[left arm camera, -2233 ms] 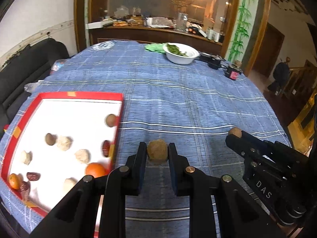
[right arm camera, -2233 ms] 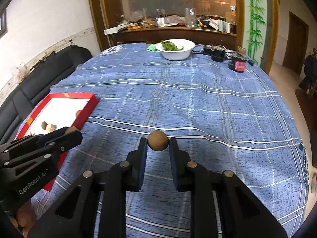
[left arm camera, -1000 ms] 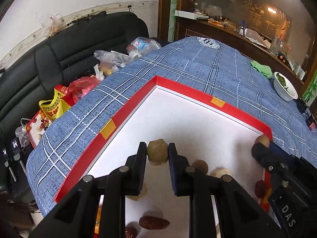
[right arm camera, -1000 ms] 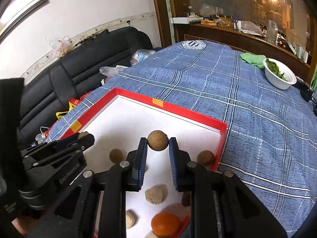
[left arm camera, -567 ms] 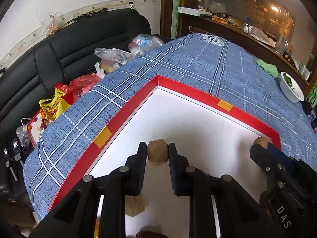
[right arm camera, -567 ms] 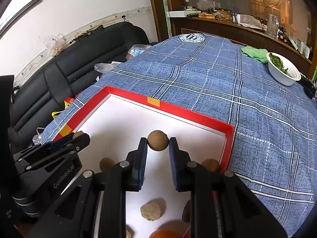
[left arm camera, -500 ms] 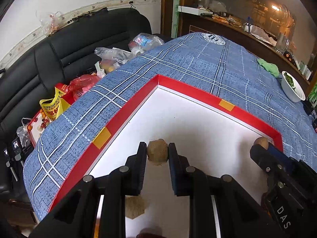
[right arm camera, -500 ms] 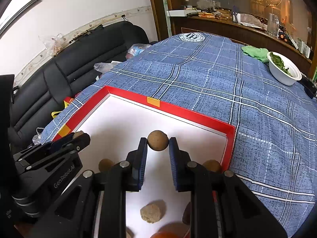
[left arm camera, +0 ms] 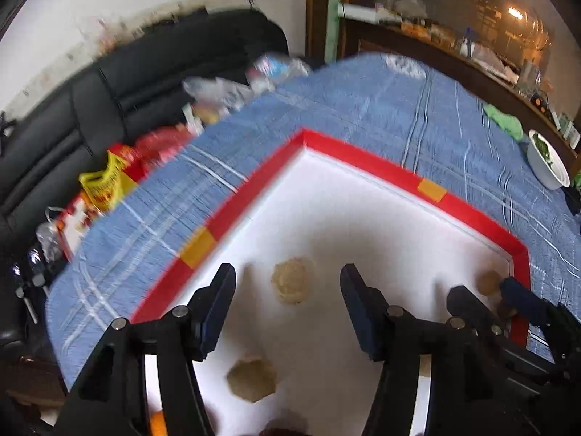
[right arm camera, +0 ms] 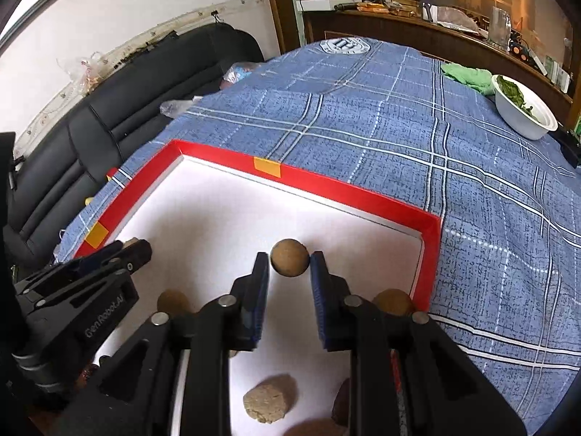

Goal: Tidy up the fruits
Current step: 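Open both tools to drop the cube and the kiwi into the tray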

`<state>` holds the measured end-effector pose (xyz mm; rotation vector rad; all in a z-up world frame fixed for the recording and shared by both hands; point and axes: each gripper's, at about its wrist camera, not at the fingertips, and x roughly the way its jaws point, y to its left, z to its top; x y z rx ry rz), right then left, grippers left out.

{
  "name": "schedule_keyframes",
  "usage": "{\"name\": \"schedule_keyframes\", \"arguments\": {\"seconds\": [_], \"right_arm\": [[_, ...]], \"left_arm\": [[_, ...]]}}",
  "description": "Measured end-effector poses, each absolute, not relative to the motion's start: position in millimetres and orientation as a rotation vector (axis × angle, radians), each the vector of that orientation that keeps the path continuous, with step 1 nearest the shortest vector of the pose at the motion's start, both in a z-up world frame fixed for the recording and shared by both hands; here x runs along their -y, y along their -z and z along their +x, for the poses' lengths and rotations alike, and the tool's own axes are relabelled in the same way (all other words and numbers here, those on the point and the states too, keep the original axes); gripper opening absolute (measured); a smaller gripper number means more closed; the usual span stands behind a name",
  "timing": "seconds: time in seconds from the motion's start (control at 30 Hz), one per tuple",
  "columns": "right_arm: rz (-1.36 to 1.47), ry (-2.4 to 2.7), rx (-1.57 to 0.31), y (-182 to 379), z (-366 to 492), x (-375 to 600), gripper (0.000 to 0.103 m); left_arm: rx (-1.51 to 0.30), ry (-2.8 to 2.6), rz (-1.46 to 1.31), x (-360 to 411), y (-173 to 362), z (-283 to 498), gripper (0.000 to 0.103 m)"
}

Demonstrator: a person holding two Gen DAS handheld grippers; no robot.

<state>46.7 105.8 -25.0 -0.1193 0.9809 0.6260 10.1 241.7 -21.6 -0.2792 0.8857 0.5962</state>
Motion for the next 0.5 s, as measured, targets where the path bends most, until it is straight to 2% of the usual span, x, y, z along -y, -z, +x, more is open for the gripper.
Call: {"name": "schedule_keyframes", "arguments": {"seconds": [0.03,0.07,0.2,0.3,0.4,0.5], "right_arm": [[-0.126,-0.621,-0.990,25.2,46.8,-105.9,0.066],[-0.131,-0.618,-0.991,24.6,45.9,-105.3,0.071],[-0.127,-0.627,-0.954,8.3,35.2,-92.8,0.078],[-0.136,-0.646,-0.899,-10.1,19.2,-79.0,0.090],[-0.151,-0.684,-0.825,-32.4,-6.3,-59.3,0.103],[-0.171,-0.701,-0.775,-45.7,-29.0,-40.7,0.103]], "left_arm": [[-0.869,-0.598,-0.265,-238.5,16.3,5.6,0.065],[-0.862,-0.598,-0.258,-236.7,12.8,2.7,0.068],[-0.805,-0.588,-0.250,-225.7,-5.7,-21.6,0.073],[-0.759,-0.606,-0.238,-212.1,-17.8,-44.4,0.083],[-0.736,-0.604,-0.239,-202.2,-23.2,-61.0,0.084],[-0.743,-0.589,-0.238,-192.3,-23.7,-76.5,0.085]]}}
